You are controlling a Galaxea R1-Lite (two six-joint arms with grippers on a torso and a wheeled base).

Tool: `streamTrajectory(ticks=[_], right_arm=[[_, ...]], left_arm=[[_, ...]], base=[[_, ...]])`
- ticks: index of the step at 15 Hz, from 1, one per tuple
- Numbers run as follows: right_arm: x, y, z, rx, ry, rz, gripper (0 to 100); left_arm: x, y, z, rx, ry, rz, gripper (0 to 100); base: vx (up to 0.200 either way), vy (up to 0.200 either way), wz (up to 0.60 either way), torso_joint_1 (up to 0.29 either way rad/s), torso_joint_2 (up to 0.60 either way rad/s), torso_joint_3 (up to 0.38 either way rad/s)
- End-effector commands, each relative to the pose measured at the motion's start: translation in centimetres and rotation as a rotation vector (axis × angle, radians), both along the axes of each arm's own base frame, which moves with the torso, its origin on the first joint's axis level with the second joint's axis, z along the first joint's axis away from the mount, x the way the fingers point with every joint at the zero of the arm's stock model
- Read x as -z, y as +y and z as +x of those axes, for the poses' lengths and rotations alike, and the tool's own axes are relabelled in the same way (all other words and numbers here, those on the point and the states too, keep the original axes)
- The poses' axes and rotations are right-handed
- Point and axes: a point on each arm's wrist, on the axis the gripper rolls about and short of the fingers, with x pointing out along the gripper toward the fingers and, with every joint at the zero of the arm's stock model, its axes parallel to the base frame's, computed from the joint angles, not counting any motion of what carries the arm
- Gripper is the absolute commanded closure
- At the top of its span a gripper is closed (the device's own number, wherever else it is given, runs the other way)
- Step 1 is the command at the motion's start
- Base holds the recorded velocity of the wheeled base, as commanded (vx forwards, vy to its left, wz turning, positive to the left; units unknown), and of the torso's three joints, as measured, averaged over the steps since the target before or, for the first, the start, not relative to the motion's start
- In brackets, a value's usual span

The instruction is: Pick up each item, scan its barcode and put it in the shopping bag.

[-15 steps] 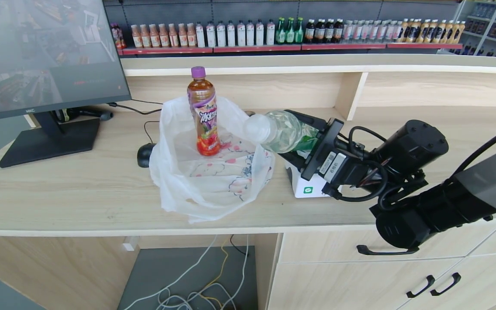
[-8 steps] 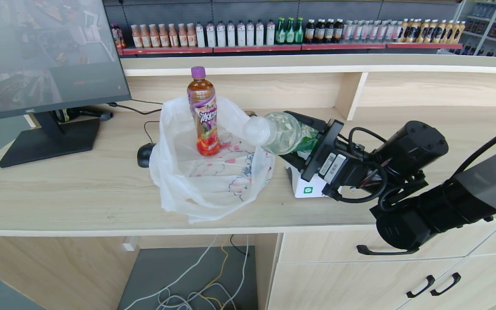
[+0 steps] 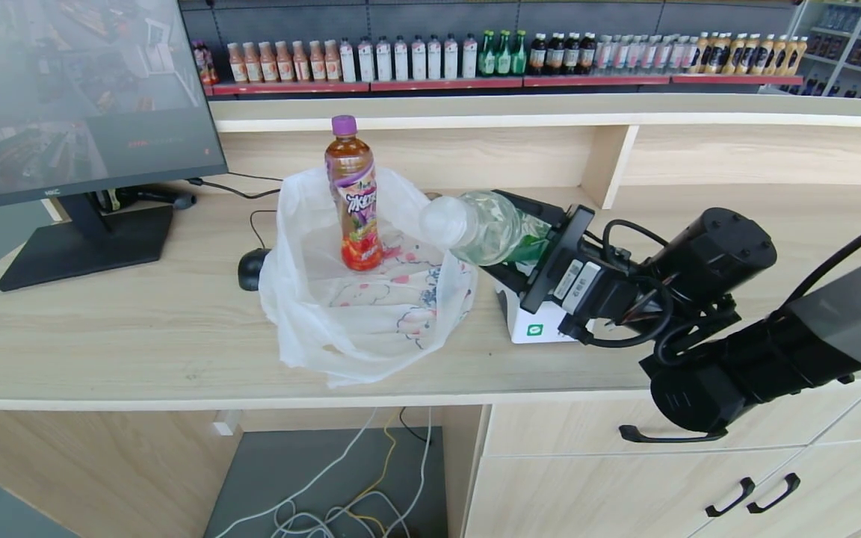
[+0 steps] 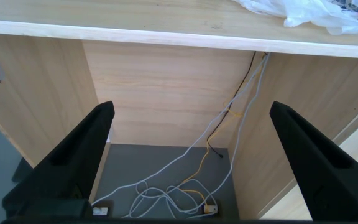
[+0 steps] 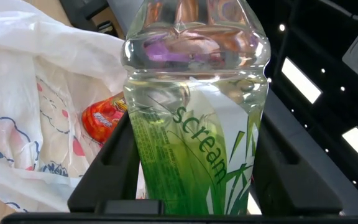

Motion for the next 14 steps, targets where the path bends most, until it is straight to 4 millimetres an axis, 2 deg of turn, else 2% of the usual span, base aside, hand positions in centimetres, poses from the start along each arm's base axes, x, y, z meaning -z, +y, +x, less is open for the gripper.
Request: streamTrajectory(ticks=[1, 7, 14], right_arm=[[-0.8, -0.1, -0.3, 0.001, -0.016, 0.015, 100], [-3.5, -0.8, -1.6, 0.016, 0.000, 0.101, 100], [-6.2, 0.7, -4.6, 0.055, 0.093, 0.292, 100]], left_arm=[[0.0, 0.0, 0.0, 0.000, -0.001, 0.000, 0], [0.0, 0.0, 0.0, 0.000, -0.001, 0.000, 0], [0.0, 0.0, 0.0, 0.000, -0.001, 0.000, 0]], base=[[0.000, 0.000, 0.00, 0.000, 0.00, 0.000], [0.000, 0.000, 0.00, 0.000, 0.00, 0.000], [0.000, 0.000, 0.00, 0.000, 0.00, 0.000]])
